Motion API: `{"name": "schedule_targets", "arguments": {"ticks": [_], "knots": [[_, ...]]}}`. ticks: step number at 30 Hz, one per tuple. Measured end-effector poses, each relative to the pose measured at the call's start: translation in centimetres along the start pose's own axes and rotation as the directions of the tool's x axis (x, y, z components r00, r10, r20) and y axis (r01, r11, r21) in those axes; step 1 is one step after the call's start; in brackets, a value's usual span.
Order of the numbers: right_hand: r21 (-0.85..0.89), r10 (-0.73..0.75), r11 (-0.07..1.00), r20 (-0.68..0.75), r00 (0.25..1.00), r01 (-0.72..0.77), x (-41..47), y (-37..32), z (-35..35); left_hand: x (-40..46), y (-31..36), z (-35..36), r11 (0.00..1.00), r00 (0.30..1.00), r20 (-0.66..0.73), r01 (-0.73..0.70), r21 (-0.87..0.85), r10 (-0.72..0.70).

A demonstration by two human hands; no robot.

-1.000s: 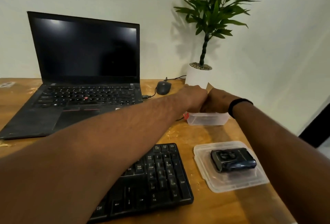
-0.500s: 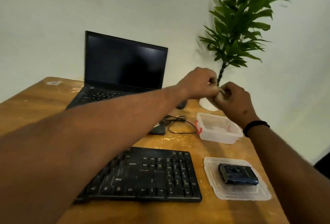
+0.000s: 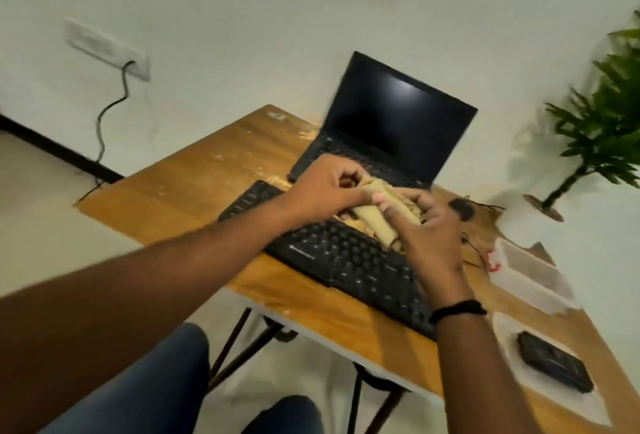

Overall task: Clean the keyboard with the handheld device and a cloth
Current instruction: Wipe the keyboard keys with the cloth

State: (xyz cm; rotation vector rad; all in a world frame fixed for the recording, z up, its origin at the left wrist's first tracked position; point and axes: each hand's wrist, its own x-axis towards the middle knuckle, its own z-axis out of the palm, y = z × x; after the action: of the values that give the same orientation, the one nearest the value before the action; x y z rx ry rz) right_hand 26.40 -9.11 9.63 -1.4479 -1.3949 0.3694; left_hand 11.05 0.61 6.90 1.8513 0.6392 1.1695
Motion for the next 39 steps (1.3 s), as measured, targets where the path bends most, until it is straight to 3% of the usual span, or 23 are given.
{"name": "schedule_targets", "arguments": {"ticks": [4,7,11,13,18,27,32,34,37,39], "knots": [[-0.042,0.037,0.999,0.189,0.981,-0.030,-1.8,-1.0,6.8,-4.5,-2.8,-5.6,0.992,0.995,-0.098,0.001,0.129,0.012],[-0.136,-0.002,0.990,0.172,0.985,0.025,-1.4,-1.7,10.3,-6.3,-3.8,-9.1,0.993,0.988,-0.145,0.075,0.091,-0.061],[-0.286,-0.060,0.956,0.005,0.998,0.059,0.9,-2.5,12.6,-7.7,-6.3,-13.1,0.930,0.968,0.019,0.233,0.283,-0.249],[-0.362,-0.059,0.930,0.014,0.998,0.060,2.0,-2.3,13.7,-7.7,-7.2,-13.6,0.889,0.943,0.111,0.250,0.383,-0.314],[-0.399,-0.109,0.901,0.165,0.980,0.168,3.1,-2.1,17.1,-6.9,-7.8,-13.1,0.800,0.935,0.176,0.155,0.580,-0.308],[-0.572,-0.055,0.756,0.429,0.902,0.318,1.4,-2.4,20.3,-7.0,-7.9,-13.0,0.809,0.936,0.142,0.193,0.555,-0.321],[-0.569,0.027,0.718,0.600,0.800,0.402,2.8,-3.3,17.2,-7.0,-8.1,-13.0,0.784,0.941,0.141,0.166,0.598,-0.307],[-0.599,0.049,0.719,0.549,0.835,0.352,3.8,-3.1,16.3,-7.0,-8.3,-13.1,0.781,0.939,0.146,0.166,0.602,-0.311],[-0.693,0.000,0.680,0.325,0.946,0.238,5.0,-2.2,16.8,-6.9,-8.6,-13.1,0.783,0.934,0.157,0.168,0.598,-0.320],[-0.726,0.058,0.656,0.321,0.945,0.206,4.5,-2.2,18.2,-6.9,-8.4,-13.0,0.780,0.934,0.157,0.168,0.602,-0.322]]}}
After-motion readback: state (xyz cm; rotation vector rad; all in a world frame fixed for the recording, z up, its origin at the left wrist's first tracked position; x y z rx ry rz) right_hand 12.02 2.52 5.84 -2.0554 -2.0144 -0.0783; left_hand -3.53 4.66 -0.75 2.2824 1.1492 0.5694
